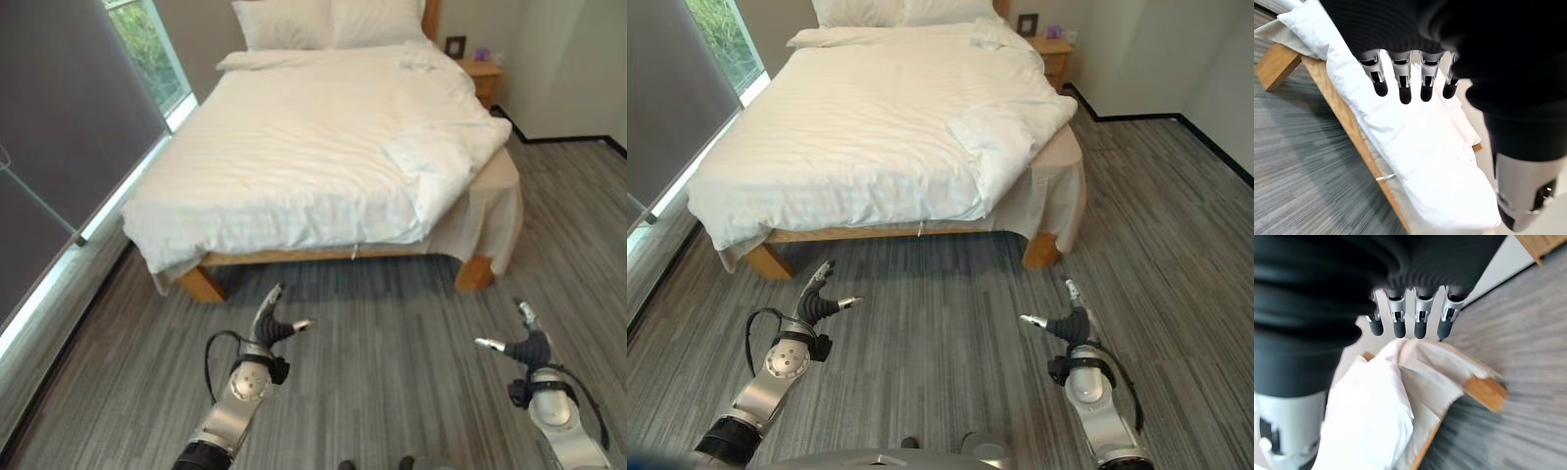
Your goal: Making the bed.
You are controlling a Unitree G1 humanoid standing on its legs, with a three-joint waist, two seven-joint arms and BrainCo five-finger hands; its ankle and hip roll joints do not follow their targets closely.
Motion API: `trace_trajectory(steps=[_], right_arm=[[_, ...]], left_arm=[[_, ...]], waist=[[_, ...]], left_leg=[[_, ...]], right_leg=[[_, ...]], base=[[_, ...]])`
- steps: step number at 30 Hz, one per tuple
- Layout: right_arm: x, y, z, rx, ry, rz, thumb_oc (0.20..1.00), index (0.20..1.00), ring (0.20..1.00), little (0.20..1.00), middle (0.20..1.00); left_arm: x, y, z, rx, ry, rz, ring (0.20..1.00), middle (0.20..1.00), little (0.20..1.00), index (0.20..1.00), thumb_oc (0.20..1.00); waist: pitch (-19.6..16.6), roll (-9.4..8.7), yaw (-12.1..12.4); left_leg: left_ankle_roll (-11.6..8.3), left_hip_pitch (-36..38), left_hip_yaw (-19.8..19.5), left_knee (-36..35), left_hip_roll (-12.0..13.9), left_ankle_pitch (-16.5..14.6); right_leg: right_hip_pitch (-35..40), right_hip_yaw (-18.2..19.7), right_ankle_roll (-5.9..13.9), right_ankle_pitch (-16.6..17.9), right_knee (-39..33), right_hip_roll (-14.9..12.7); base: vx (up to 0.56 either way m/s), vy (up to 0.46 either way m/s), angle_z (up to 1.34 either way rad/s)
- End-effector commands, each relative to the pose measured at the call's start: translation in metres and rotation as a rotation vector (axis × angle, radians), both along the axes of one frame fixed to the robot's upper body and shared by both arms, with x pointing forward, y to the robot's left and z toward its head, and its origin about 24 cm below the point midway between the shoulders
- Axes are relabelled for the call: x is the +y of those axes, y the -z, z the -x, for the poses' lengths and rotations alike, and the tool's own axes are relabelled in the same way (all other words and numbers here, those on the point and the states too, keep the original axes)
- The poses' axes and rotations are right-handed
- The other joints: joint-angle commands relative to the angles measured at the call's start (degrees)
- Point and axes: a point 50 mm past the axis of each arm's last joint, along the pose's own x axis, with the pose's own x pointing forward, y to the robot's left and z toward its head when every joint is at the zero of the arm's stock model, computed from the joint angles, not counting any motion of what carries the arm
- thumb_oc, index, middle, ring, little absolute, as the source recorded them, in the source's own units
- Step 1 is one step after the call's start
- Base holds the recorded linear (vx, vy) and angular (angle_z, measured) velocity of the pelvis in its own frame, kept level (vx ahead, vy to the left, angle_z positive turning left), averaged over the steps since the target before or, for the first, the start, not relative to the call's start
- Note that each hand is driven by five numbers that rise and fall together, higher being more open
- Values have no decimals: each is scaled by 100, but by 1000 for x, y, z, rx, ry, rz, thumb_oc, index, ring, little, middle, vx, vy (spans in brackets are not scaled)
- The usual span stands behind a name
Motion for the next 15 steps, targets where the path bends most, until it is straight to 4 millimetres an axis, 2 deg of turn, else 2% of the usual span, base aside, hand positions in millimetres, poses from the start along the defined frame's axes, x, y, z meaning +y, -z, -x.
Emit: trace_trajectory(steps=[1, 3, 8, 9, 10, 12, 14, 15], right_arm=[[1, -22, -13, -108, -36, 57, 1000, 1000, 1000, 1000, 1000], [4, -17, -10, -79, -63, 56, 1000, 1000, 1000, 1000, 1000], [4, -20, -11, -77, -97, 60, 1000, 1000, 1000, 1000, 1000], [4, -21, -11, -76, -105, 56, 1000, 1000, 1000, 1000, 1000], [4, -28, -15, -107, -121, 59, 1000, 1000, 1000, 1000, 1000], [3, -32, -16, -116, -130, 72, 1000, 1000, 1000, 1000, 1000], [0, -31, -16, -102, -128, 86, 1000, 1000, 1000, 1000, 1000], [0, -31, -15, -98, -124, 92, 1000, 1000, 1000, 1000, 1000]], left_arm=[[1, -31, -12, -166, 39, -26, 1000, 1000, 1000, 1000, 1000], [2, -21, -3, -124, 14, 16, 1000, 1000, 1000, 1000, 1000], [3, -17, 2, -98, 11, 66, 1000, 1000, 1000, 1000, 1000], [3, -19, 1, -107, 8, 79, 1000, 1000, 1000, 1000, 1000], [1, -21, -2, -120, 7, 103, 1000, 1000, 1000, 1000, 1000], [-4, -23, -5, -129, 4, 140, 1000, 1000, 1000, 1000, 1000], [-10, -19, -6, -110, 5, 179, 1000, 1000, 1000, 1000, 1000], [-12, -18, -7, -105, -1, 197, 1000, 1000, 1000, 1000, 1000]], waist=[[-13, -66, 74], [-160, -158, 164], [-218, -157, 148], [-174, -152, 135], [24, -192, 143], [256, -235, 185], [387, -328, 240], [450, -355, 263]], left_leg=[[-326, 67, -96, 26, 366, -443], [-372, 98, 40, 26, 400, -436], [-516, 219, 147, 26, 548, -404], [-545, 207, 170, 199, 583, -380], [-635, -178, 177, 1170, 689, -336], [-772, -853, 23, 2562, 906, 40], [-763, -1287, -15, 3362, 915, 341], [-688, -1513, -27, 3580, 834, 263]], right_leg=[[-283, -341, 282, 67, -232, -342], [47, -444, 258, 142, -754, -321], [269, -368, 173, 164, -947, -186], [280, -370, 136, 148, -938, -179], [367, -346, 16, 95, -953, -156], [549, -344, -194, 43, -1003, -74], [696, -343, -322, 3, -1033, -89], [756, -319, -351, -16, -1041, -90]], base=[[52, -70, -17], [93, -140, -28], [62, -128, -15], [-59, -179, -10], [-85, -268, -10], [-64, -255, -13], [59, -174, -10], [129, -93, -16]])
